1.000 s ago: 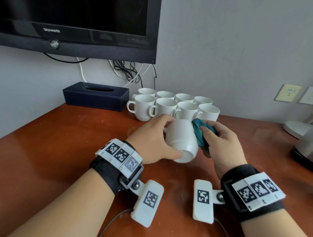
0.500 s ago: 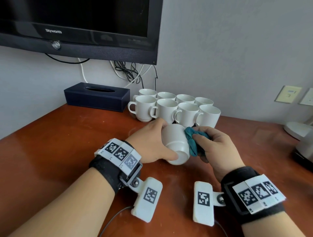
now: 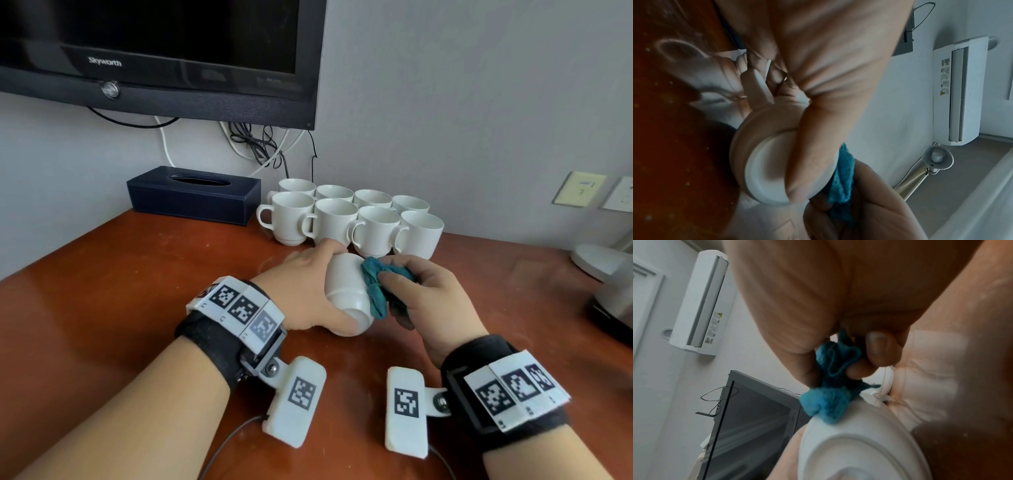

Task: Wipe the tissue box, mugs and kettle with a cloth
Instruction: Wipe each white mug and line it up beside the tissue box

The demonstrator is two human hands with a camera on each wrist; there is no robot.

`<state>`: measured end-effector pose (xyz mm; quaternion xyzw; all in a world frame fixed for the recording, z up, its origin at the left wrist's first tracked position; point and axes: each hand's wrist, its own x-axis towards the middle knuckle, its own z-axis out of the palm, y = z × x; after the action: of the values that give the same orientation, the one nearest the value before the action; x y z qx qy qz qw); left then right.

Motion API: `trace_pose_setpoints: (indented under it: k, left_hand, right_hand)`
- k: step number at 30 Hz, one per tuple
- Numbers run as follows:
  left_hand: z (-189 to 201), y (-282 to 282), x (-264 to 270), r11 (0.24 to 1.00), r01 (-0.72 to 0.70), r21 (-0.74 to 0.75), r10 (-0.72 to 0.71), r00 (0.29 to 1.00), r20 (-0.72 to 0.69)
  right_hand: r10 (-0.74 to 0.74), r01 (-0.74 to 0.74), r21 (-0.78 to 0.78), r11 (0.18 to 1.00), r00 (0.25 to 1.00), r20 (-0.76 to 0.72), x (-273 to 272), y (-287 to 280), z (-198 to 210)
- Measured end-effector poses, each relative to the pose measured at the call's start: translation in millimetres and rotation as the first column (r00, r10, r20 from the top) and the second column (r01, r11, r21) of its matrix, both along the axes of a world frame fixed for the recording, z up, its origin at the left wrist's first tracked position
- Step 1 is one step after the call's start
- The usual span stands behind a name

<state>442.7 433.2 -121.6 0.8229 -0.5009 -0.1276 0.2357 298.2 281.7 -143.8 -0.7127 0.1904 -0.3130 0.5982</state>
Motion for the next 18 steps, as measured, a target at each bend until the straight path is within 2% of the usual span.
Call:
trace_pose_setpoints:
  k: [4,7,9,11,18]
  left_hand:
    - [2.7,0.2,-2.7,1.0,-0.016,0.008,0.015,0.999,0.048]
    - [4.7,1.5,-4.3,1.0,0.007,-0.009,-0.006,0.998,0.066]
    - [5.5,2.7,-5.9,0.999,0.022,-0.048,-0.018,0.997,0.071]
    - [6.0,3.1,-6.5,0.995,0.01,-0.099,-0.004,0.998,0.061]
    - [4.6,3.7,-2.5,0.95,-0.164,-0.266,0.16,0.986,-0.037]
  right_hand:
    - [0.034,-0.034,-0.05,0.998,0.999,0.006,-0.5,1.2,-0.7]
    - [-0.049,0.054,-0.103,0.993,0.998,0.051,1.2,-0.6,0.1]
    - [-0.121,0.131,-0.1,0.986,0.987,0.102,1.4,-5.3,0.2]
    - [-0.135,0.145,-0.077,0.986,0.983,0.127,0.5,-8.2,0.0]
    - [0.04,-0.039,-0.015,0.999,0.988,0.147,-2.4,-1.5,0.4]
